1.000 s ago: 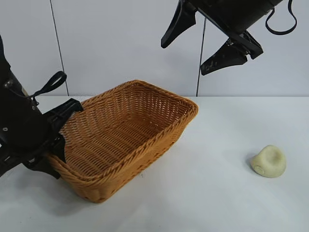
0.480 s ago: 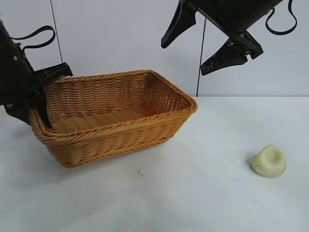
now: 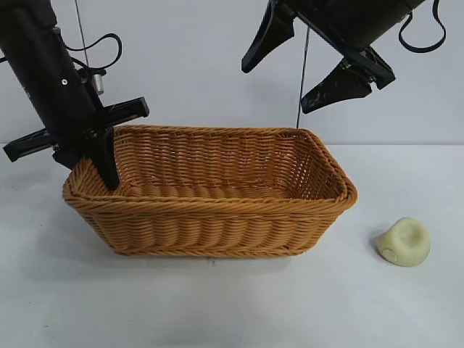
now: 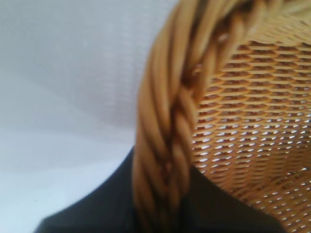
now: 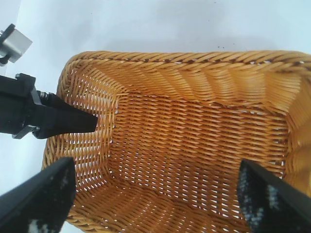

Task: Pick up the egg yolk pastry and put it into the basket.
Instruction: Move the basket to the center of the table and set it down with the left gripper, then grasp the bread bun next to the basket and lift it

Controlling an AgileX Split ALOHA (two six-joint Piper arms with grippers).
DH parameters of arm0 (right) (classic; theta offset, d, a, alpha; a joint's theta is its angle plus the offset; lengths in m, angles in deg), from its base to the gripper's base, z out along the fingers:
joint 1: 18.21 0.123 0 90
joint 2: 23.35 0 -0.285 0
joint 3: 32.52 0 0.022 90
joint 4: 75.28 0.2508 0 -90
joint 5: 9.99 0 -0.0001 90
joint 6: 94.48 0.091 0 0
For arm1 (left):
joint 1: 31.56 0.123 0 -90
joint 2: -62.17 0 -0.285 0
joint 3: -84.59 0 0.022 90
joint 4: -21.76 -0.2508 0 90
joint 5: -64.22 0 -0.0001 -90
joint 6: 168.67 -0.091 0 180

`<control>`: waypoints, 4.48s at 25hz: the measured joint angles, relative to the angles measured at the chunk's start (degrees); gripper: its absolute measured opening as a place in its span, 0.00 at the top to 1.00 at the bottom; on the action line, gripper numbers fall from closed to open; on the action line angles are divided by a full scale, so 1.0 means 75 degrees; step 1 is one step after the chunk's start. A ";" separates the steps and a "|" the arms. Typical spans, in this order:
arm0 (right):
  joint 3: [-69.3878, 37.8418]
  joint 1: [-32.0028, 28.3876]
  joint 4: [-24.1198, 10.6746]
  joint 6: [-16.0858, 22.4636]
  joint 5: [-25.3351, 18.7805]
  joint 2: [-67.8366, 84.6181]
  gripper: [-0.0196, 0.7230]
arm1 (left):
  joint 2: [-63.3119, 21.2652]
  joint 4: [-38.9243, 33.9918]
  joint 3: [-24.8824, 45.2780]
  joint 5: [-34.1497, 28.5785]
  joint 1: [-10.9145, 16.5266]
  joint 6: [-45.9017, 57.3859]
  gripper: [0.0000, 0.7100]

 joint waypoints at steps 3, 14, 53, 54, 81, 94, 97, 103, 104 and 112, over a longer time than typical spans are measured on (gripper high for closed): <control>0.0000 0.0000 0.0000 0.0000 -0.0022 0.0000 0.11 | 0.0059 0.0000 0.0000 0.0021 0.0000 -0.0020 0.87; 0.0000 0.0000 0.0000 0.0000 -0.0044 0.0000 0.11 | 0.0289 -0.0215 0.0008 0.0627 0.0000 -0.0225 0.87; 0.0000 0.0000 0.0000 0.0000 0.0001 0.0000 0.11 | 0.0575 -0.2529 -0.3935 -0.1271 0.0026 -0.0195 0.02; 0.0000 0.0000 0.0000 0.0000 0.0001 0.0000 0.11 | 0.0575 -0.2619 -0.3935 -0.1274 0.0063 -0.0220 0.02; 0.0000 0.0000 0.0000 0.0000 0.0007 0.0000 0.11 | -0.3404 -0.2516 0.0982 -0.1261 0.1049 -0.0847 0.02; 0.0000 0.0000 0.0000 0.0000 0.0007 0.0000 0.11 | -0.8560 -0.2778 0.5942 -0.1048 0.1026 -0.0719 0.02; 0.0000 0.0000 0.0000 0.0000 0.0007 0.0000 0.11 | -0.9609 -0.2786 0.6851 -0.0581 0.1026 -0.0676 0.02; 0.0000 0.0000 0.0000 0.0000 0.0007 0.0000 0.11 | -1.1416 -0.2771 0.7870 -0.0260 0.1026 -0.0805 0.02; 0.0000 0.0000 0.0000 0.0000 0.0007 0.0000 0.11 | -1.1673 -0.2763 0.7888 -0.0248 0.1026 -0.0865 0.02; 0.0000 0.0000 0.0000 0.0000 0.0007 0.0000 0.11 | -1.2956 -0.2763 0.7893 -0.0194 0.1026 -0.0985 0.02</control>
